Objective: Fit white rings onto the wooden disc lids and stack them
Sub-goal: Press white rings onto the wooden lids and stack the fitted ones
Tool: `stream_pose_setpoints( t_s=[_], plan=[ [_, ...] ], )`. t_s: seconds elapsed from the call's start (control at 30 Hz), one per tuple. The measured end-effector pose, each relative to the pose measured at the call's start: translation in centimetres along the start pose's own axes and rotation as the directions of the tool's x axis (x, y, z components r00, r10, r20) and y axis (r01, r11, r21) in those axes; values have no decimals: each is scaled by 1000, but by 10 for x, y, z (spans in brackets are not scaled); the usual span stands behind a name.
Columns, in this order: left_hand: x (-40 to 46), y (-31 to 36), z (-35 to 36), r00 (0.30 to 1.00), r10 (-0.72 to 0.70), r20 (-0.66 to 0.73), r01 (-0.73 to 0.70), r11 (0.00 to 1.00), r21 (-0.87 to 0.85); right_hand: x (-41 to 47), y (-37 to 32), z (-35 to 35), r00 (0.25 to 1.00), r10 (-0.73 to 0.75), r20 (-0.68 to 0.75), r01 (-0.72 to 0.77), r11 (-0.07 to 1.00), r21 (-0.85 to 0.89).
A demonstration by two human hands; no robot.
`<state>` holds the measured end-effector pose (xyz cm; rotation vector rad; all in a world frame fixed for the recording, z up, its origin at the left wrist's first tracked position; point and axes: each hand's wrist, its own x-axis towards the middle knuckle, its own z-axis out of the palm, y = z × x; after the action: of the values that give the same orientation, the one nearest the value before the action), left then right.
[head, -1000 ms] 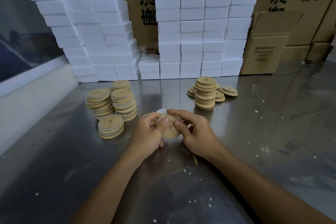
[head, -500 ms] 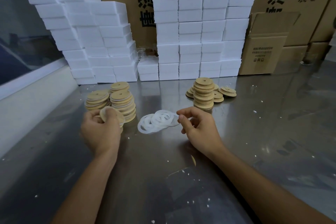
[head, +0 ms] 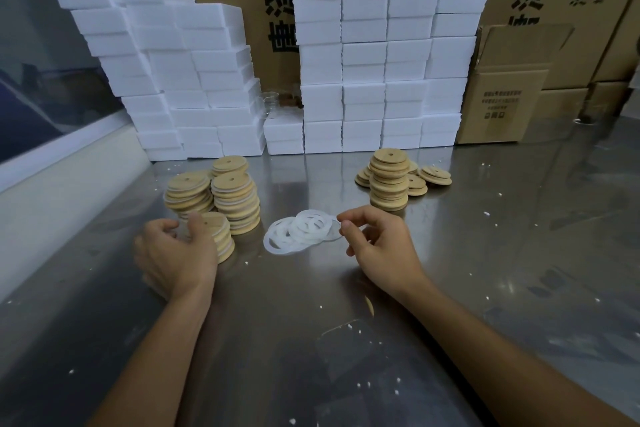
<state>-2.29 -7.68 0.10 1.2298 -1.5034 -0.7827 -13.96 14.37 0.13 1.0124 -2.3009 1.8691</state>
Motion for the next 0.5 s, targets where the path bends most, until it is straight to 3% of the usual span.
stream_pose_setpoints(
  t_s=[0.13, 0.23, 0.3, 0.37, 0.5],
  plan=[
    [-13, 10, -2, 987, 163, 16, -164, 980, 109, 1, 2, 0, 999, -10, -48, 7, 998, -62],
    [-27, 17, -1, 913, 408, 22, -408, 908, 95, 3, 5, -1, 993, 23, -117, -32, 997, -71],
    [-39, 20, 3, 808, 580, 103, -582, 813, -14, 5, 8, -3, 981, 80, -174, -89, 995, -47],
    [-53, 22, 7, 673, 683, 284, -691, 717, -87, 8, 12, -4, 961, 149, -232, -157, 988, -16],
    [-72, 14, 18, 431, 630, 646, -800, 599, -50, 13, 17, -13, 898, 221, -380, -246, 969, -17]
  ],
)
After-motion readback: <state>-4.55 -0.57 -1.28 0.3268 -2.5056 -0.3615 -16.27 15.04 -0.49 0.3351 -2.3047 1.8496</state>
